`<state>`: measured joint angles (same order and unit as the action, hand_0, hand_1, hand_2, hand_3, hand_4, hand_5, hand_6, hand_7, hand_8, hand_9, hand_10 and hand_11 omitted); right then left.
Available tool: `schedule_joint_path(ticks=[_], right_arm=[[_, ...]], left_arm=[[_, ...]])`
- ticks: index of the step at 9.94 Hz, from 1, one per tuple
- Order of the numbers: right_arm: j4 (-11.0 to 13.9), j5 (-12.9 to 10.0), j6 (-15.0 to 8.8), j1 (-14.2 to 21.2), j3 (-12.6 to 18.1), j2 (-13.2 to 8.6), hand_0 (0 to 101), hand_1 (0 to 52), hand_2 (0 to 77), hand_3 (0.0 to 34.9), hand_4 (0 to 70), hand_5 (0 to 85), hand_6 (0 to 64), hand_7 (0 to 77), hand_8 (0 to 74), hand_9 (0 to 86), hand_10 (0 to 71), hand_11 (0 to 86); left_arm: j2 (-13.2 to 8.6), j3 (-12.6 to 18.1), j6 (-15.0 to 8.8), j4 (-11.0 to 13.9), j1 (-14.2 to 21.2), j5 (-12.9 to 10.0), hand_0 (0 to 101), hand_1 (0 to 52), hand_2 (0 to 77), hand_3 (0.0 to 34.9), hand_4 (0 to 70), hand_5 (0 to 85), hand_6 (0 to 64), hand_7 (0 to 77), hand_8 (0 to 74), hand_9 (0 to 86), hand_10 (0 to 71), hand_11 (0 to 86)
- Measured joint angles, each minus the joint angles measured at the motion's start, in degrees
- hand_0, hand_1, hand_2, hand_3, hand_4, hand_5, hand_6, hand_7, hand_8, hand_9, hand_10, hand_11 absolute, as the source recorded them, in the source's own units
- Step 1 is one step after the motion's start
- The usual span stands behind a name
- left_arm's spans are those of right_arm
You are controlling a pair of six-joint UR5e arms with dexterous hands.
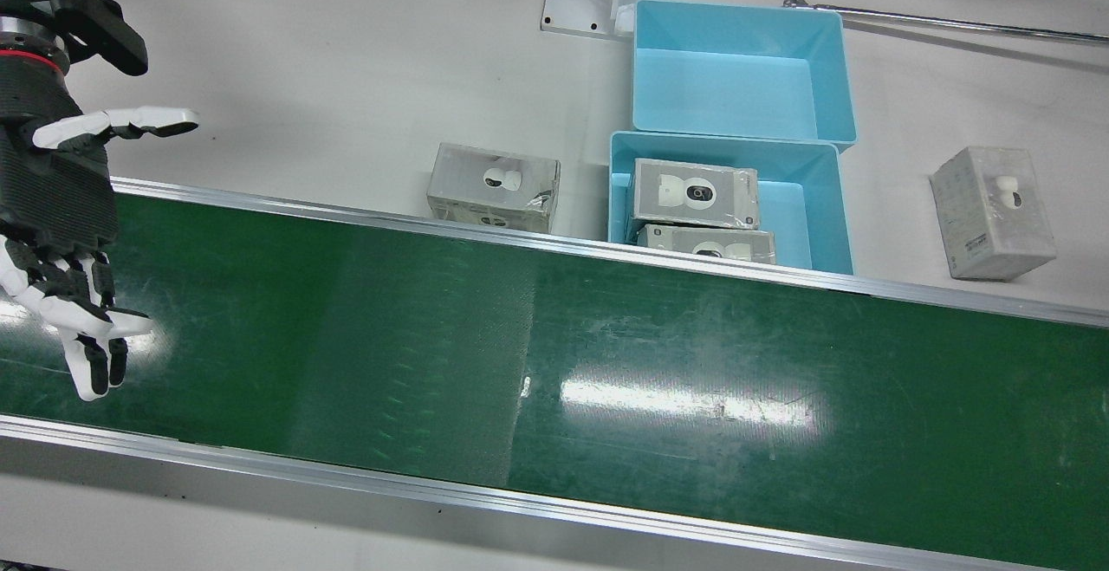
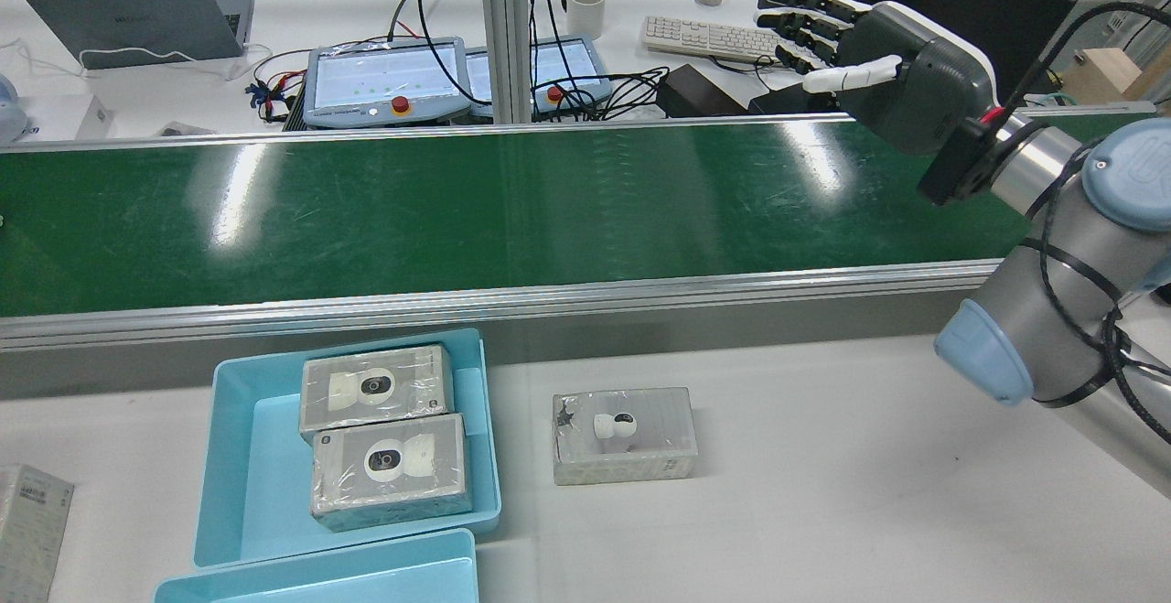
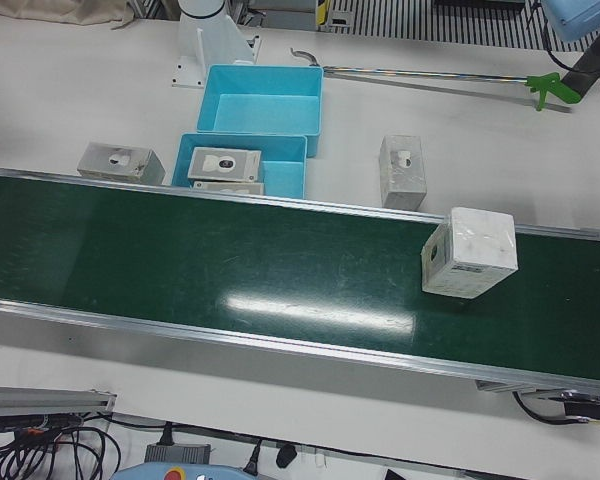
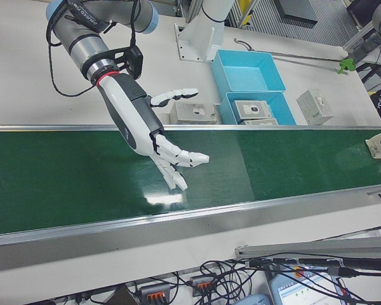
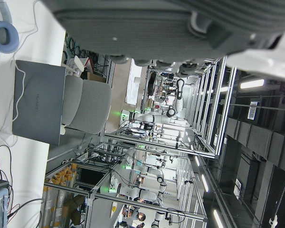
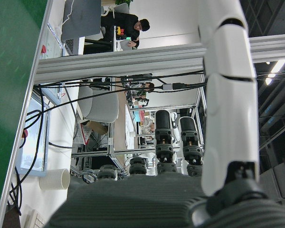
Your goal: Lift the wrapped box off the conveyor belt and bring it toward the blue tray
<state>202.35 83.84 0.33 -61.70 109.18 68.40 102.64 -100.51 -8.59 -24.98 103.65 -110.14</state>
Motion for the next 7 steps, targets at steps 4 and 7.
schedule_joint_path(ticks=[4, 7], right_arm=[[-0.03, 0.09, 0.02, 0.03, 0.06, 0.16, 50, 16.4, 12.0, 9.0, 17.5, 16.9, 9.3, 26.2, 1.1, 7.6, 1.6, 3.8], [-0.03, 0.09, 0.0, 0.05, 0.07, 0.16, 50, 16.4, 12.5, 9.1, 17.5, 16.9, 9.3, 26.2, 2.7, 7.6, 1.6, 3.8]], left_arm=[[0.0, 0.0, 0.0, 0.0, 0.0, 0.0, 0, 0.0, 1.1, 0.0, 0.0, 1.1, 0.0, 0.5, 0.5, 0.0, 0.5, 0.0], [0.0, 0.0, 0.0, 0.0, 0.0, 0.0, 0, 0.0, 1.1, 0.0, 0.0, 1.1, 0.0, 0.5, 0.5, 0.0, 0.5, 0.0]])
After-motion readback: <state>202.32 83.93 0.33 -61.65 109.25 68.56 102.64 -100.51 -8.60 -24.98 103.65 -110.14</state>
